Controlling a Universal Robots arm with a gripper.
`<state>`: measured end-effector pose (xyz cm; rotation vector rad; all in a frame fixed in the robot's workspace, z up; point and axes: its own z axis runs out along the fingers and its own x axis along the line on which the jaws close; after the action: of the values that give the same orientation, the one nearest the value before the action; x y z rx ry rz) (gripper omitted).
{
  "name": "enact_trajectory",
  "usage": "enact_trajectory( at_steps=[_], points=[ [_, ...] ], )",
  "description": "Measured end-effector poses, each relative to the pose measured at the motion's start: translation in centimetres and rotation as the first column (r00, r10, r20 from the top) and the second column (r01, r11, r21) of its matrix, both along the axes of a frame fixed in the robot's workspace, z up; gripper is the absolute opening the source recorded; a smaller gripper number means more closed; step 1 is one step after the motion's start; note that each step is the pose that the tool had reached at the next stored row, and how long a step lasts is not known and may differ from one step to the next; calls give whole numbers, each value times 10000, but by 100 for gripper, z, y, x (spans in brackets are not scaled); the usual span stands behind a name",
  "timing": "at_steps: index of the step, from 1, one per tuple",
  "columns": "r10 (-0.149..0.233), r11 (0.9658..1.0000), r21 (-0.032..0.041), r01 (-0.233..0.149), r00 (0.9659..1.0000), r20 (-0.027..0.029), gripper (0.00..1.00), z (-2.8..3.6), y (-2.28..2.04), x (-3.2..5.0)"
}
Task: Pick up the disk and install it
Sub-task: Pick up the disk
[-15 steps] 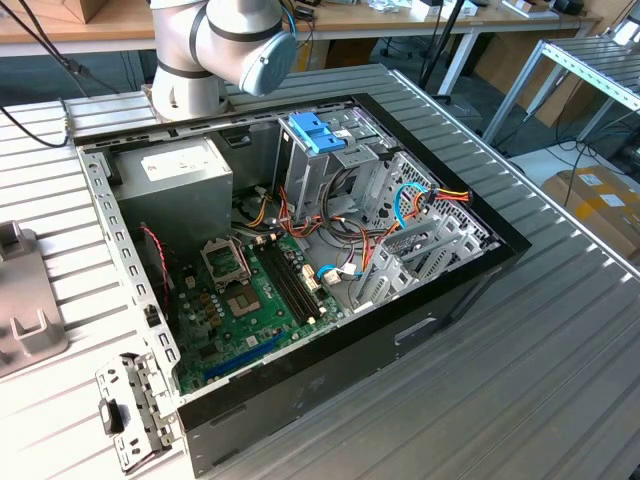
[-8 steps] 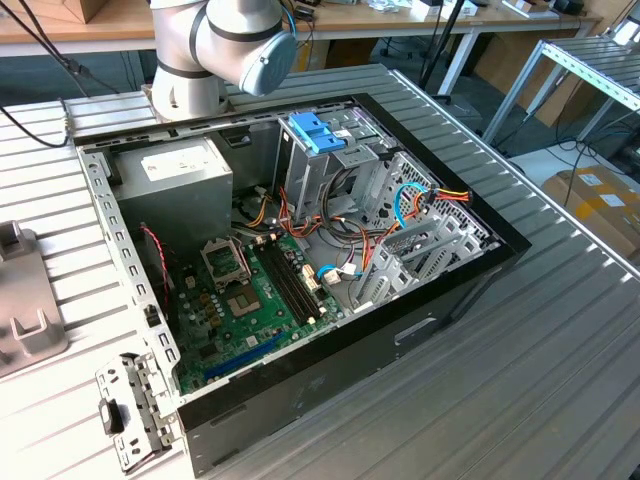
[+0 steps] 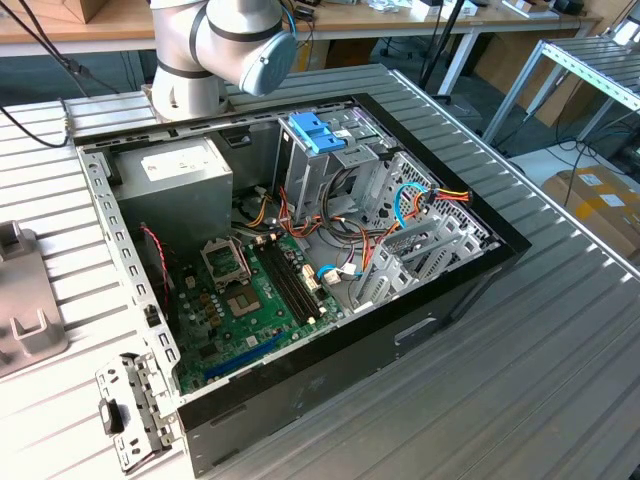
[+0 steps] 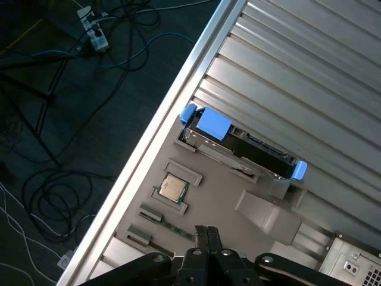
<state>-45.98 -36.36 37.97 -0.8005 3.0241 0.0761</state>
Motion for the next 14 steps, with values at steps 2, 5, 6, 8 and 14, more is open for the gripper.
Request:
enact_trajectory(
  at_steps=[2,5,6,8,14],
  points=[
    [98,10000,0,-98,10000,0,11,0,0,0],
    [267,9996,0,-267,9996,0,11,0,0,0],
    [304,9995,0,-304,9995,0,11,0,0,0],
    [441,9990,0,-441,9990,0,11,0,0,0],
    [707,9975,0,-707,9975,-1,11,0,0,0]
  ],
)
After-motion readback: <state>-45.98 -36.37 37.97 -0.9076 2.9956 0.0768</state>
